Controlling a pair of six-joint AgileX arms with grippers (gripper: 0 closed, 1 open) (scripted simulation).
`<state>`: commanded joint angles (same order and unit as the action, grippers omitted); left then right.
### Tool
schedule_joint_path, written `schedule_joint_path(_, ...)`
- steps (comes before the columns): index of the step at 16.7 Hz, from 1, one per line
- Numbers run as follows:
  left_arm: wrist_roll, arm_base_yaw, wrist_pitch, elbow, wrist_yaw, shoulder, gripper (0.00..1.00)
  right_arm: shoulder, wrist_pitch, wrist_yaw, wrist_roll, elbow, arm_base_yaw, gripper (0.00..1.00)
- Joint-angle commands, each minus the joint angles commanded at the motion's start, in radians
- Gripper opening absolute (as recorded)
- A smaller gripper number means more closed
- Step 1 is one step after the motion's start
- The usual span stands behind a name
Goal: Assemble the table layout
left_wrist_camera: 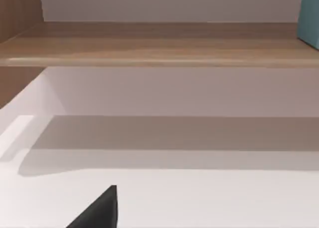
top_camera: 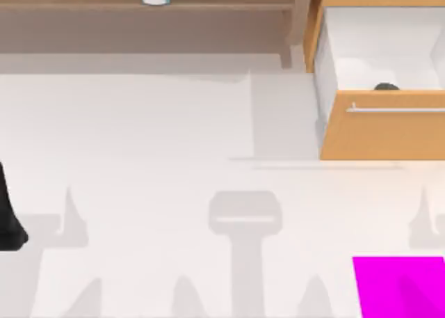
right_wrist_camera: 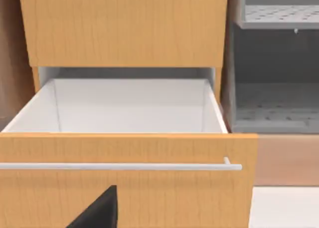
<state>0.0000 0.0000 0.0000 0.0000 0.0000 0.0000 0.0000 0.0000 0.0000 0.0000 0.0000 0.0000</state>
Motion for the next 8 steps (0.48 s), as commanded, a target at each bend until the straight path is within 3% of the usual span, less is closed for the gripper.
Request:
schedule_joint_path(4,0.0,0.0,0.0,0.0,0.0,0.0,1.0,0.026,-0.015,0.0,0.006,0.026,0.002,1.0)
schedule_joint_path(8,0.0,0.0,0.0,0.0,0.0,0.0,1.0,0.191,-0.113,-0.001,0.041,0.18,0.017,1.0)
